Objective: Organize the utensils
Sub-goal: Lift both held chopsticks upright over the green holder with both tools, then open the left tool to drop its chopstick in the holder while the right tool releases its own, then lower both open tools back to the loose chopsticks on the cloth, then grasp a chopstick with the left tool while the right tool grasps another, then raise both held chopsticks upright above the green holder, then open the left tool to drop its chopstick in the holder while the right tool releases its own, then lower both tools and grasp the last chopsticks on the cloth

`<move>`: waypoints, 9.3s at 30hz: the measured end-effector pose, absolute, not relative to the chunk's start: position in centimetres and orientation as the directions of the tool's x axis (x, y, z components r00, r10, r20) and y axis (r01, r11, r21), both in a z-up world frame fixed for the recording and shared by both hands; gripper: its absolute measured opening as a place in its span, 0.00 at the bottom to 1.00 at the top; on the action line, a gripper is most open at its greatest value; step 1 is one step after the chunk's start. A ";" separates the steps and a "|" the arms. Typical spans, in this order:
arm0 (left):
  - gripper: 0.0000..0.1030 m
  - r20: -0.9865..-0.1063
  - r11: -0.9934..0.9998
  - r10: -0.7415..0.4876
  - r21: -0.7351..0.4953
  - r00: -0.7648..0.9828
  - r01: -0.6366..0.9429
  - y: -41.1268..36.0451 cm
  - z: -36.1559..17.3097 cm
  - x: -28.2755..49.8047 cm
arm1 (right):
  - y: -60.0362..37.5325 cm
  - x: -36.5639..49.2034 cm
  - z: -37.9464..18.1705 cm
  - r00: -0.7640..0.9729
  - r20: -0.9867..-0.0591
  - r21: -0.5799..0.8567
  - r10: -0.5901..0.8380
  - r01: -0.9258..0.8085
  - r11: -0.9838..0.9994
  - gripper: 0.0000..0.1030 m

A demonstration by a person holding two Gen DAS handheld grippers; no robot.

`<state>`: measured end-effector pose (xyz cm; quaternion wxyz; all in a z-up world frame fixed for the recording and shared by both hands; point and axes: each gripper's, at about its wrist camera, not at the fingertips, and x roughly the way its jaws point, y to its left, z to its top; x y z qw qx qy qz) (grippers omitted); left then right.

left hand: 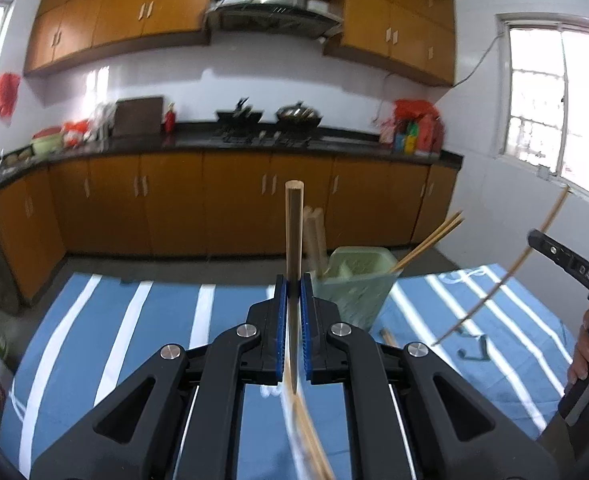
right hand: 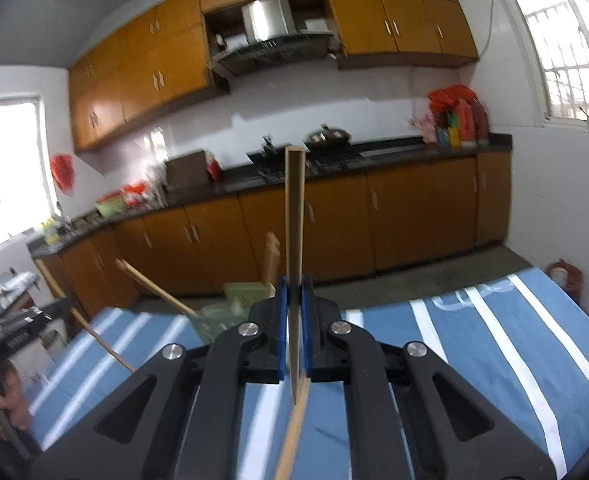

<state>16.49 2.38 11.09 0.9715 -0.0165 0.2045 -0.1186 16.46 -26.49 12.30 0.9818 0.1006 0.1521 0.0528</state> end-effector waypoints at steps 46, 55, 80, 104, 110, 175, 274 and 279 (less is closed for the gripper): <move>0.45 -0.228 0.967 -0.229 -0.161 0.946 0.195 -2.2 15.1 23.3 | -22.1 23.7 13.7 0.968 -0.187 0.201 0.169 -0.131 0.971 0.29; 0.48 -0.315 0.984 -0.159 -0.123 0.936 0.126 1.6 12.3 18.3 | -24.8 18.2 8.3 0.932 -0.341 0.183 0.120 -0.059 0.981 0.32; 0.48 -0.665 0.994 -0.097 -0.098 0.741 0.043 4.2 -3.7 15.5 | -21.2 18.9 -8.3 0.606 -0.772 0.234 0.193 -0.010 0.972 0.12; 0.28 -0.760 0.977 -0.206 -0.129 0.616 0.167 -0.2 -7.5 16.2 | -23.7 19.3 -8.8 0.623 -0.781 0.155 0.053 0.111 0.982 0.07; 0.24 -0.781 0.983 -0.166 -0.082 0.602 0.165 -0.8 -8.2 16.5 | -23.7 19.2 -8.8 0.622 -0.781 0.155 0.053 0.111 0.982 0.07; 0.09 -0.773 0.997 -0.078 -0.051 0.629 0.062 2.8 -8.2 18.6 | -24.7 19.3 -9.1 0.631 -0.776 0.082 -0.017 0.127 0.988 0.09; 0.46 -0.244 0.971 -0.220 -0.149 0.945 0.187 -2.9 12.0 25.1 | -21.2 27.3 11.6 0.966 -0.201 0.227 0.162 -0.114 0.967 0.24; 0.46 -0.235 0.969 -0.225 -0.156 0.946 0.192 -2.8 12.8 24.6 | -21.8 26.0 12.2 0.970 -0.187 0.226 0.156 -0.112 0.968 0.24</move>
